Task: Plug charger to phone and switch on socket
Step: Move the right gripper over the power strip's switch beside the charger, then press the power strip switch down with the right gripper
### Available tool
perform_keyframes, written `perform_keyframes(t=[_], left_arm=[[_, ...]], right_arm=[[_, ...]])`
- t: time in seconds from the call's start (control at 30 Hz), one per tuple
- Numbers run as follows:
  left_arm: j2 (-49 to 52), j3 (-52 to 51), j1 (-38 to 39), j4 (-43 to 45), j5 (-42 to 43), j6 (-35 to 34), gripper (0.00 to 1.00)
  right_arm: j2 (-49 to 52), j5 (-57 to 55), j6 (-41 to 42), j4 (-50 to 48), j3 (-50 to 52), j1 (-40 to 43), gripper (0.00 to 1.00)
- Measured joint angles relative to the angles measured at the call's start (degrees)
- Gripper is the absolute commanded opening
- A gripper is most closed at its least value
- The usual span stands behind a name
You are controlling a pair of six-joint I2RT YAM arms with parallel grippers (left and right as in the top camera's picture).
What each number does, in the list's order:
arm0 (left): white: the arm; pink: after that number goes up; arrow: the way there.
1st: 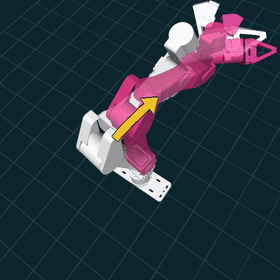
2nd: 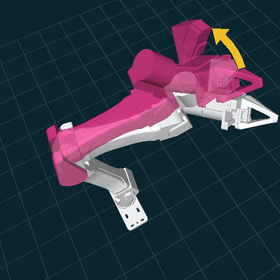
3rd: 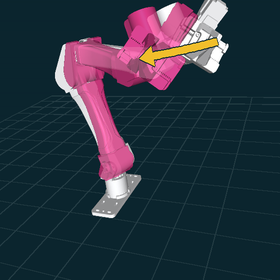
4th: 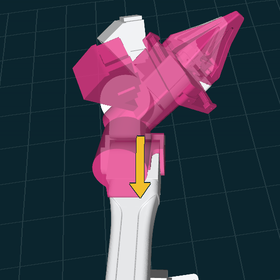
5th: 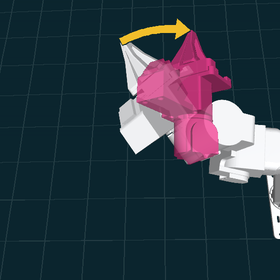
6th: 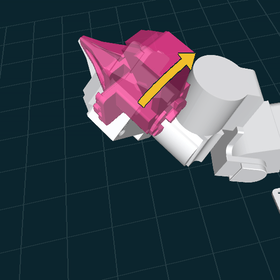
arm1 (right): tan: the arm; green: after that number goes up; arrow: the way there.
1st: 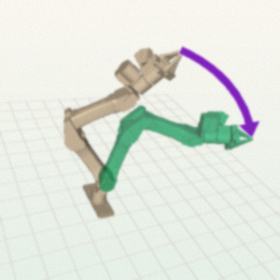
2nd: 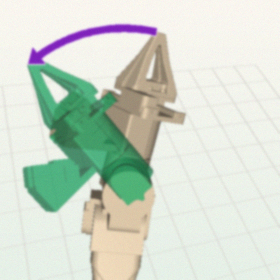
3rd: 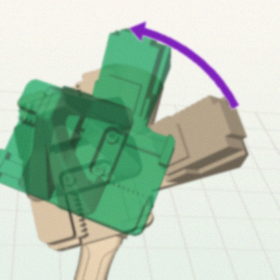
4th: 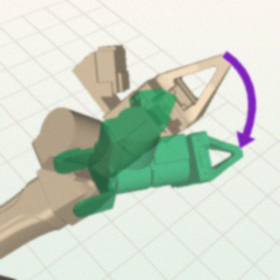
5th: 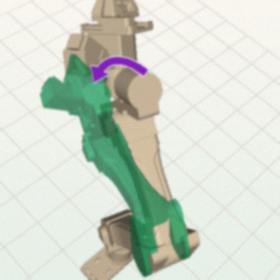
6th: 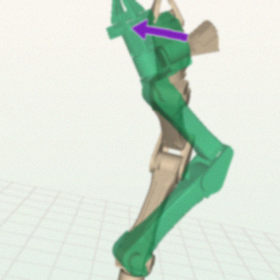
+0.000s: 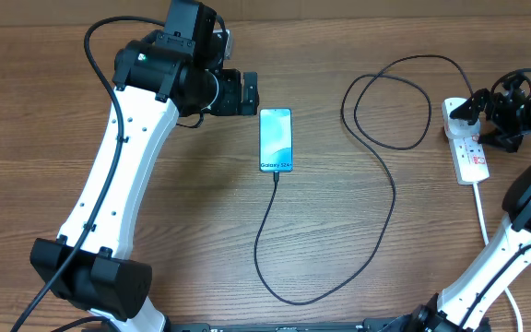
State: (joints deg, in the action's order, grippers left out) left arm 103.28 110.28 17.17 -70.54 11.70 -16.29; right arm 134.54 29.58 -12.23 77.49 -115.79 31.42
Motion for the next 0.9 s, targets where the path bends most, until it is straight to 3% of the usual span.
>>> perform_keyframes(t=[0.9], left_arm=[[0.0, 0.0, 0.0, 0.0, 0.02, 0.0, 1.0]], right_arm=[[-0.2, -3.1, -0.24, -5.99, 2.49, -1.84, 1.0]])
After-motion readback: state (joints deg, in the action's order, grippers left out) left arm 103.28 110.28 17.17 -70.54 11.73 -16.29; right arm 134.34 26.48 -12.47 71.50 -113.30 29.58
